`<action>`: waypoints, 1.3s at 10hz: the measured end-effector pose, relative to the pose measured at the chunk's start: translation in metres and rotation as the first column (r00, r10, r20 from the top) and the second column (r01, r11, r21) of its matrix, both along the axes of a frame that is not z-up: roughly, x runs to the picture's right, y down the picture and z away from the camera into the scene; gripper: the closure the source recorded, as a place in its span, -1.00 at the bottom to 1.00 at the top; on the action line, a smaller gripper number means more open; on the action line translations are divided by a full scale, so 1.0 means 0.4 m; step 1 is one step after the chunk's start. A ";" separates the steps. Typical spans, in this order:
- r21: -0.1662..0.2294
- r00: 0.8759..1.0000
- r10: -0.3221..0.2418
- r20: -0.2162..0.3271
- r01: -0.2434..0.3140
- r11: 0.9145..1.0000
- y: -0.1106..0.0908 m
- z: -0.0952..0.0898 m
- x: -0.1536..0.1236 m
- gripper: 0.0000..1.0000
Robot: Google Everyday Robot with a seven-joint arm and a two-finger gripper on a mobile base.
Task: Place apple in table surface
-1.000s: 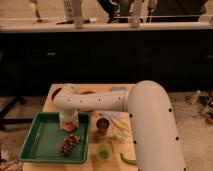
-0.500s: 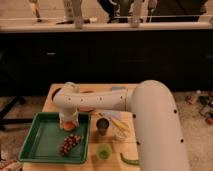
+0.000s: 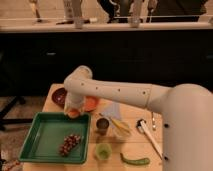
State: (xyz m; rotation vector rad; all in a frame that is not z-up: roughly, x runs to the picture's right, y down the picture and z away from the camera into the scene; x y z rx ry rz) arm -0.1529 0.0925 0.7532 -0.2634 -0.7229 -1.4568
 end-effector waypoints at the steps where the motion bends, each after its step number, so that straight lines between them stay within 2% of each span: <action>1: 0.027 0.997 0.062 -0.035 -0.061 0.998 -0.086 -0.002 0.060 0.16; 3: 0.063 0.986 0.142 -0.089 -0.137 0.989 -0.191 0.026 0.136 0.34; 4: 0.084 0.967 0.209 -0.149 -0.198 0.977 -0.265 0.069 0.215 0.56; 6: 0.075 0.942 0.269 -0.202 -0.259 0.963 -0.307 0.128 0.284 0.58; 8: 0.035 0.908 0.329 -0.257 -0.332 0.943 -0.291 0.216 0.366 0.58; 10: -0.003 0.879 0.366 -0.305 -0.385 0.923 -0.235 0.308 0.435 0.58; 11: -0.028 0.859 0.388 -0.335 -0.420 0.907 -0.189 0.368 0.479 0.58; 12: -0.041 0.843 0.402 -0.358 -0.444 0.895 -0.158 0.405 0.523 0.58; 13: -0.052 0.821 0.422 -0.383 -0.476 0.878 -0.124 0.443 0.584 0.58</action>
